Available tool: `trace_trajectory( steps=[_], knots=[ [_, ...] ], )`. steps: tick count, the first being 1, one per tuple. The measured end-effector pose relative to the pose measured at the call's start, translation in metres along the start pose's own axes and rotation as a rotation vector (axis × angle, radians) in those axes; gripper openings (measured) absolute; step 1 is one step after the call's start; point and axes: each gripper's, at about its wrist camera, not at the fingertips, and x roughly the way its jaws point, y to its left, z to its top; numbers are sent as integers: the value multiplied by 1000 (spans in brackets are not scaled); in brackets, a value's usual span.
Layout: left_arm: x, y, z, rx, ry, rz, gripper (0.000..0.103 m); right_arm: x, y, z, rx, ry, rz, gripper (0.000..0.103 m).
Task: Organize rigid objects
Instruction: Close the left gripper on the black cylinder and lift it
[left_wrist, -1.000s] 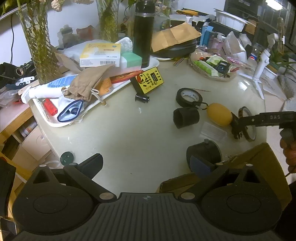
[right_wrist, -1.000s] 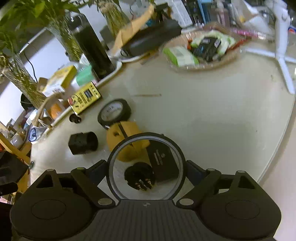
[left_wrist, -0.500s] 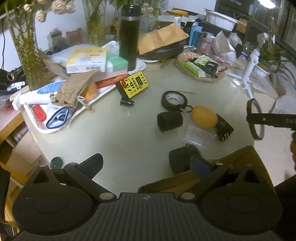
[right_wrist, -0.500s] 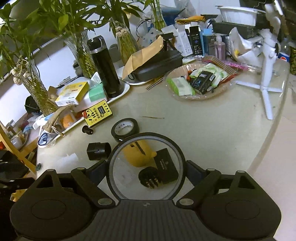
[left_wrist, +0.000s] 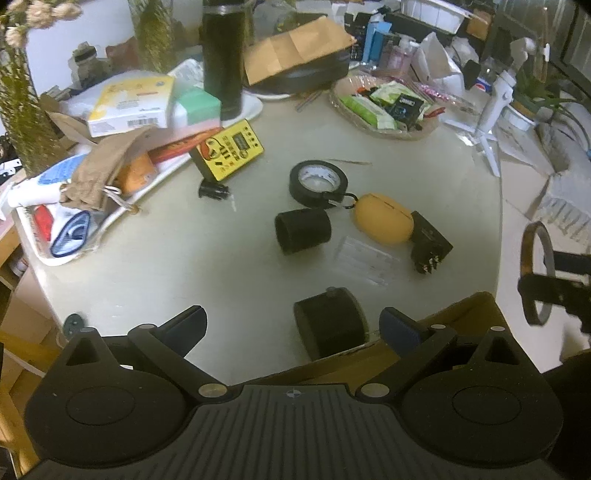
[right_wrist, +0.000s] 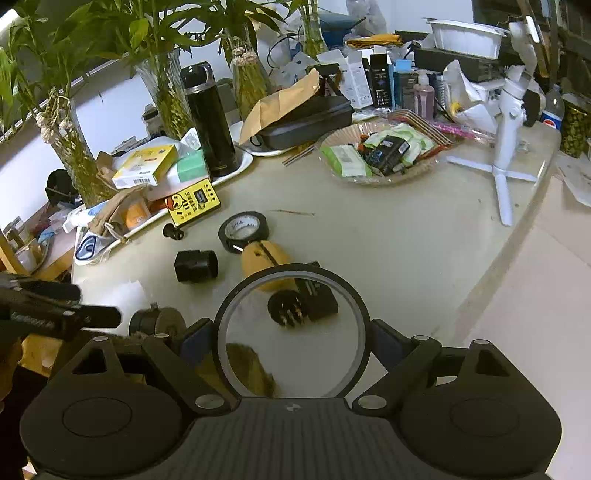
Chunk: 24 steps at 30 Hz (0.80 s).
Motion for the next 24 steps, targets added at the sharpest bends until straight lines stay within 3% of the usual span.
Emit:
trace_trajectory(
  steps=[4,5,13,16,21,24],
  knots=[
    [14,-5,5,-9,31,-3,99,-2,-6,-4,21,0,-2,91],
    [17,-7,6,-13,40,-4,91,-3,-8,-4,27,-5,2,91],
    [51,-10,13,-53,119,19,85,-4,-14,-5,65,-16,2,91],
    [63,-12,14,-57,151,33,75,-4,-13,-5,60,-13,3,91],
    [70,-10,15,-105,189,-35,45,-3,-12,-6,59,-12,1,91],
    [68,-16,19,-65,180,-10,40,-3,-11,-6,52,-8,-1,91]
  ],
)
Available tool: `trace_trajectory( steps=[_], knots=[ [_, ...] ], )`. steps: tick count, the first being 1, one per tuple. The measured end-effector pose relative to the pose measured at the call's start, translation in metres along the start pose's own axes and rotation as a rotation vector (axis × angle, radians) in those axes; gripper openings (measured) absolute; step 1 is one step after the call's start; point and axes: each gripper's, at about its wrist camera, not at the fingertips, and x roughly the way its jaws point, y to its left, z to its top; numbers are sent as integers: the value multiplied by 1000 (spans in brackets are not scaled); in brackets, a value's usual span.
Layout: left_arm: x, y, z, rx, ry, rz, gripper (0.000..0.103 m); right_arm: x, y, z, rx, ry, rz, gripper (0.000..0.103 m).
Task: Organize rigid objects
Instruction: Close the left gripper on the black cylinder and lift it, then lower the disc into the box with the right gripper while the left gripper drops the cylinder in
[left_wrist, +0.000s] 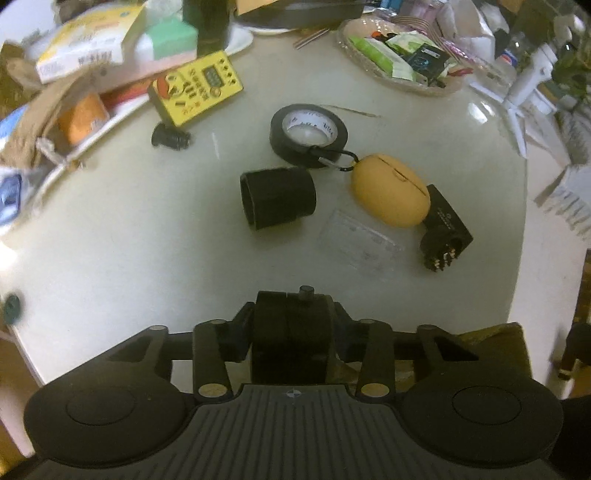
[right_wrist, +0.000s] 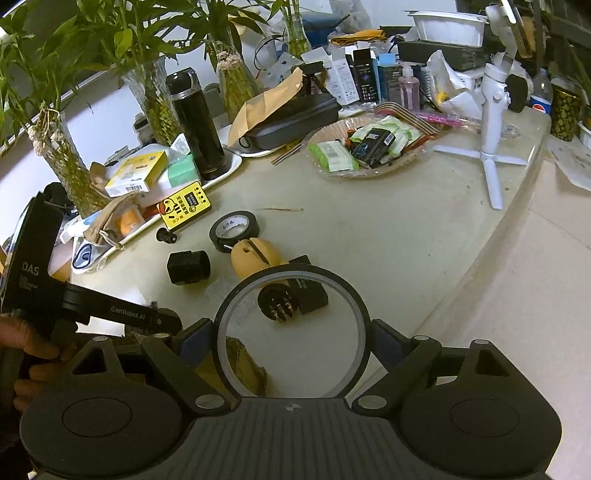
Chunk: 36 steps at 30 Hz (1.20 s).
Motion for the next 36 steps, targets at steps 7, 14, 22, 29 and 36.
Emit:
trace_trajectory(
  steps=[7,14,22,29,36],
  knots=[
    [-14,12,3,-12,-47,-23,39,1,3,1,-18,3,-8,91],
    [-42,20,6,-11,-108,-23,39,2,9,3,-23,24,-2,91],
    [-77,26,1,-7,-177,-13,39,-5,22,6,-22,35,26,91],
    [-107,26,-9,10,-227,-22,39,-14,41,10,-65,42,51,91],
    [-130,32,-28,22,-246,-24,39,-19,58,9,-97,60,74,91]
  ],
)
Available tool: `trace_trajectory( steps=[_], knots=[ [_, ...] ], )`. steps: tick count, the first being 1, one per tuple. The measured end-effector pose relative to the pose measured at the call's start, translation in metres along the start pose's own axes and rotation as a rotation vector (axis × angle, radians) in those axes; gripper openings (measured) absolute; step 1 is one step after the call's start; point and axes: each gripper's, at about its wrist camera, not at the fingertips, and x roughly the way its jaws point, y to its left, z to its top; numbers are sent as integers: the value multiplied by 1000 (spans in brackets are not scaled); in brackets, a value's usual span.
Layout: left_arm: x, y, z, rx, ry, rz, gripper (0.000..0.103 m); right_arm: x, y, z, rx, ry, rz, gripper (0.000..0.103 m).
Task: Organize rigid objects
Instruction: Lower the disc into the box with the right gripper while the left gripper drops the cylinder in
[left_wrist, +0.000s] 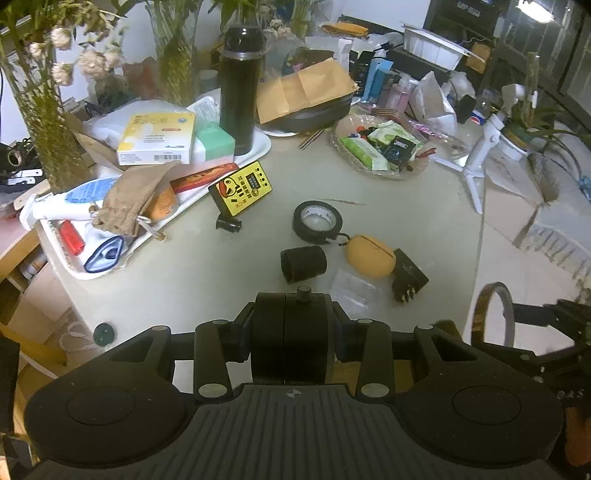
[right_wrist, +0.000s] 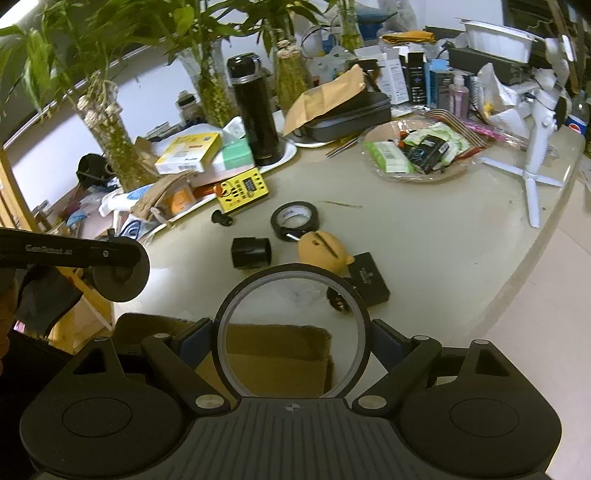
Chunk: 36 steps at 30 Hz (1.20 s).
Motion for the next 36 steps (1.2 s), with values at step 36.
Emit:
trace_trajectory(
  steps=[36],
  knots=[
    [22,4,-65,-56,124,14,40,51,49,-19,-154,235,32,91]
  ],
)
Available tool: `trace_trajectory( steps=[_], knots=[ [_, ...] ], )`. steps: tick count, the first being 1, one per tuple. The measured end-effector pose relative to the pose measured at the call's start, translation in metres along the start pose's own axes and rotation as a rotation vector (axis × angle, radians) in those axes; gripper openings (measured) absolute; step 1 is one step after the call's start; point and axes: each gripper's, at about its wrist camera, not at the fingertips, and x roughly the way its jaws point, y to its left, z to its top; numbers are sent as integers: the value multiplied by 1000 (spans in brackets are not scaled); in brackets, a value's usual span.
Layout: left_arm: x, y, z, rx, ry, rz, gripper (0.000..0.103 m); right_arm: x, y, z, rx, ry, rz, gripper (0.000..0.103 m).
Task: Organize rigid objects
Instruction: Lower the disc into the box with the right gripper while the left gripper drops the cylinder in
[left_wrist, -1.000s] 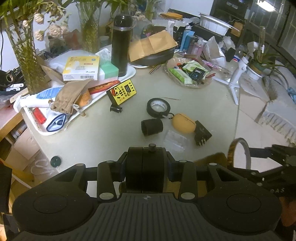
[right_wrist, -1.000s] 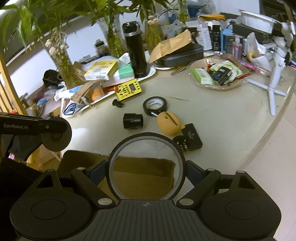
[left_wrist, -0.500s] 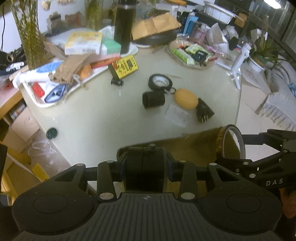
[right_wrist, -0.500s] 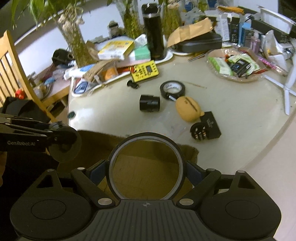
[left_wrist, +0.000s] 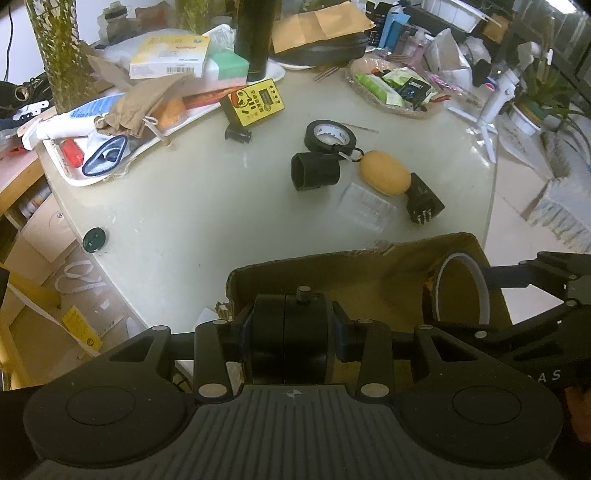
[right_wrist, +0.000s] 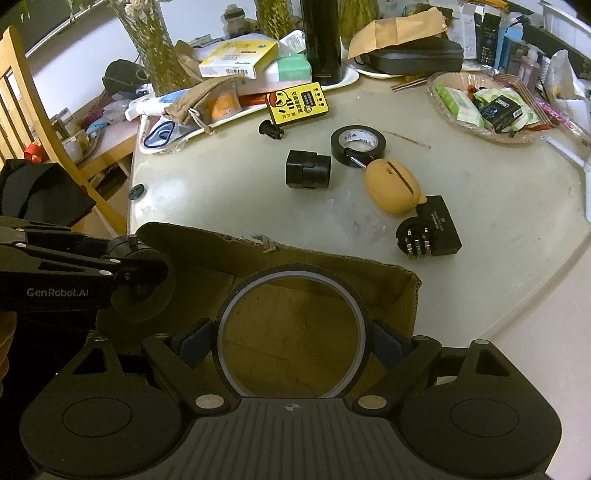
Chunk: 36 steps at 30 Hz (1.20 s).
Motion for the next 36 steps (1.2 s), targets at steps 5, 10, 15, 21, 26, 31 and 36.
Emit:
trace_trajectory(
  steps=[5,10,15,21,26,31,36],
  knots=[
    [0,0,1,-2,4,5,40,2,3,1,-24,-5,-19,99],
    [-9,-1,0,26,-54,-5,53,-5,5,0,-33,-30,-17,103],
    [-21,-4,-2,52,-93,2,54,-16,6,-2,-31,-59,-10,103],
    [-33,-4,-7,101,-138,69,69,-33,0,-6,-4,-108,-19,103],
    [-40,0,-10,128,-161,84,69,-41,-8,-11,19,-126,-58,103],
    [-42,10,-14,125,-161,61,69,-44,-21,-20,59,-129,-115,103],
    [-46,13,-21,162,-195,72,69,-43,-38,-29,118,-128,-142,103]
  ],
)
